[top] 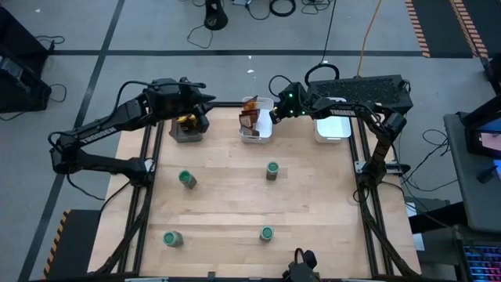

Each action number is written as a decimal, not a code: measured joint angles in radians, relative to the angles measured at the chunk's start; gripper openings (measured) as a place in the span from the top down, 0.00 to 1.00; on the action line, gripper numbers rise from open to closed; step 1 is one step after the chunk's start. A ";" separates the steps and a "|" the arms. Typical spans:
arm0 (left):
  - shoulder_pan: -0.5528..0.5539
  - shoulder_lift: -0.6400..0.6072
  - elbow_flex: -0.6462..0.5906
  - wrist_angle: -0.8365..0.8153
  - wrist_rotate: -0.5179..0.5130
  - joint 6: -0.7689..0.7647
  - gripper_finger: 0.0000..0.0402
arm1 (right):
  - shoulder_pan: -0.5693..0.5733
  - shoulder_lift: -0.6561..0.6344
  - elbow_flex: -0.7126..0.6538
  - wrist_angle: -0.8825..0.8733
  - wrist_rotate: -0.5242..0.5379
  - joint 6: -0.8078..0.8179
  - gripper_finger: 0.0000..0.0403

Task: Sort spices by type
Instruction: Adjust the left white bin to align with the other bins

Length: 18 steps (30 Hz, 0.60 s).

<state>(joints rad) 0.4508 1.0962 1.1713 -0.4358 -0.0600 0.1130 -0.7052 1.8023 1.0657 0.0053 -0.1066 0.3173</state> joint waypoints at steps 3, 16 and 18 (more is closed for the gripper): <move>0.000 -0.002 0.000 0.001 0.002 0.006 0.74 | 0.000 0.000 0.000 0.009 0.000 -0.017 1.00; 0.000 -0.002 0.000 -0.005 0.003 0.027 0.74 | 0.000 0.000 0.000 0.068 -0.001 -0.023 1.00; 0.000 -0.004 0.000 -0.010 0.003 0.026 0.74 | 0.000 0.000 0.000 0.072 -0.005 -0.023 1.00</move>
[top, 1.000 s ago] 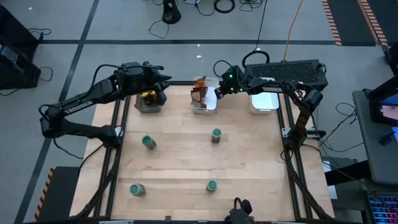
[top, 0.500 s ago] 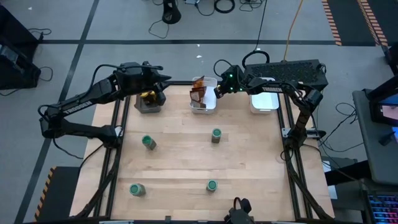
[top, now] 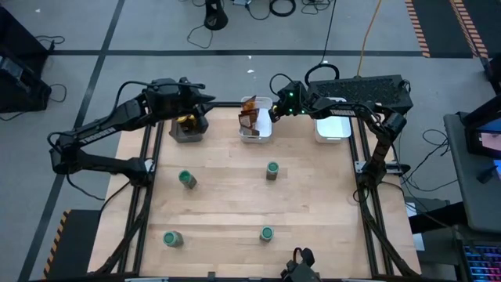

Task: Sort spices by type
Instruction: Adjust the left white bin to align with the other bins, then put the top right green seasoning bottle into the right white bin

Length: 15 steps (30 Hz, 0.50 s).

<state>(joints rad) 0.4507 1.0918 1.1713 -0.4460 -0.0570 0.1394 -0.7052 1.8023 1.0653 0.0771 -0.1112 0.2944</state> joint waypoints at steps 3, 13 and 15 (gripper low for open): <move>0.000 -0.001 0.000 -0.015 0.000 -0.004 0.74 | 0.000 0.000 0.000 0.002 0.000 -0.008 1.00; -0.035 -0.021 0.000 -0.021 0.003 -0.078 0.74 | 0.000 -0.090 -0.001 -0.094 0.084 -0.035 1.00; -0.049 -0.033 0.000 -0.057 0.004 -0.121 0.74 | 0.009 -0.137 -0.001 -0.118 0.087 -0.070 1.00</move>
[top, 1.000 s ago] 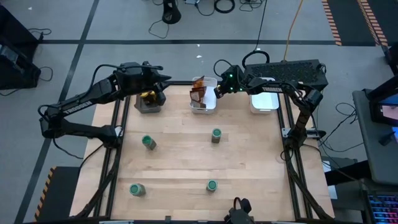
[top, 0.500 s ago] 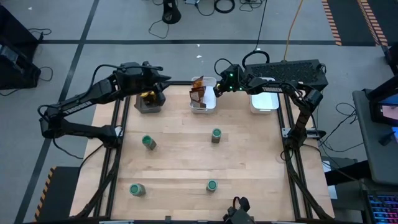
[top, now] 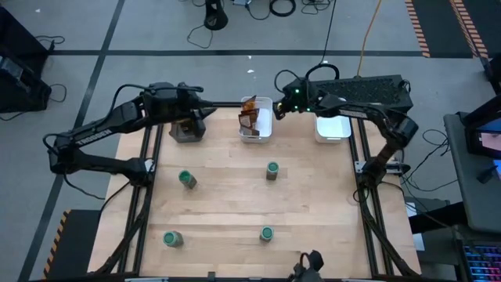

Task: Sort spices by type
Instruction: Put the top right green seasoning bottle into the right white bin

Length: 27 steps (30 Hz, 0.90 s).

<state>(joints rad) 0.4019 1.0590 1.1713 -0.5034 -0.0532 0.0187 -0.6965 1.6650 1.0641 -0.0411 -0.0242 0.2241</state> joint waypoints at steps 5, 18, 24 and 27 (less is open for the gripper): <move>-0.038 -0.006 0.000 -0.196 0.067 -0.121 0.74 | 0.056 -0.149 0.000 -0.086 -0.011 -0.096 1.00; -0.335 0.001 0.000 -0.565 0.115 -0.276 0.74 | 0.309 -0.452 0.000 -0.283 -0.241 -0.176 0.98; -0.386 0.001 0.000 -0.523 0.004 -0.275 0.74 | 0.423 -0.459 0.001 -0.269 -0.243 -0.252 0.89; -0.394 0.001 0.000 -0.528 0.000 -0.275 0.74 | 0.461 -0.446 0.001 -0.275 -0.239 -0.258 0.82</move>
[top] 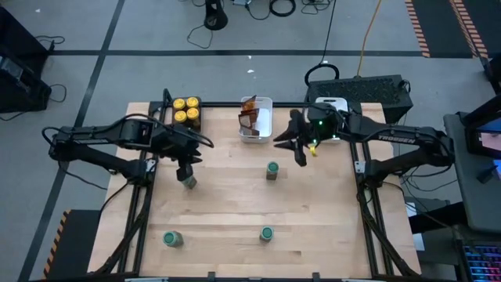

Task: Sort spices by type
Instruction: Put the top right green seasoning bottle into the right white bin

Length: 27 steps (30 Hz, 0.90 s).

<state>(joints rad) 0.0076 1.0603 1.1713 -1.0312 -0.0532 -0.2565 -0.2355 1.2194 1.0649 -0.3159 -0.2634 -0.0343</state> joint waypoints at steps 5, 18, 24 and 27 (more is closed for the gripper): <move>-0.004 0.000 0.000 0.000 0.000 0.001 0.74 | 0.052 0.016 0.000 0.008 0.000 -0.014 0.69; -0.004 0.003 -0.152 0.329 0.007 0.213 0.74 | 0.192 0.017 0.000 0.128 0.069 0.086 0.52; 0.018 0.000 -0.322 0.557 0.158 0.293 0.74 | 0.284 0.019 0.026 0.119 0.239 0.217 0.52; 0.060 -0.016 -0.391 0.633 0.244 0.314 0.74 | 0.310 0.038 0.081 0.081 0.298 0.257 0.52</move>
<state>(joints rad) 0.0678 1.0446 0.7800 -0.3986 0.1907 0.0576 0.0747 1.2575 1.1457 -0.2350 0.0343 0.2226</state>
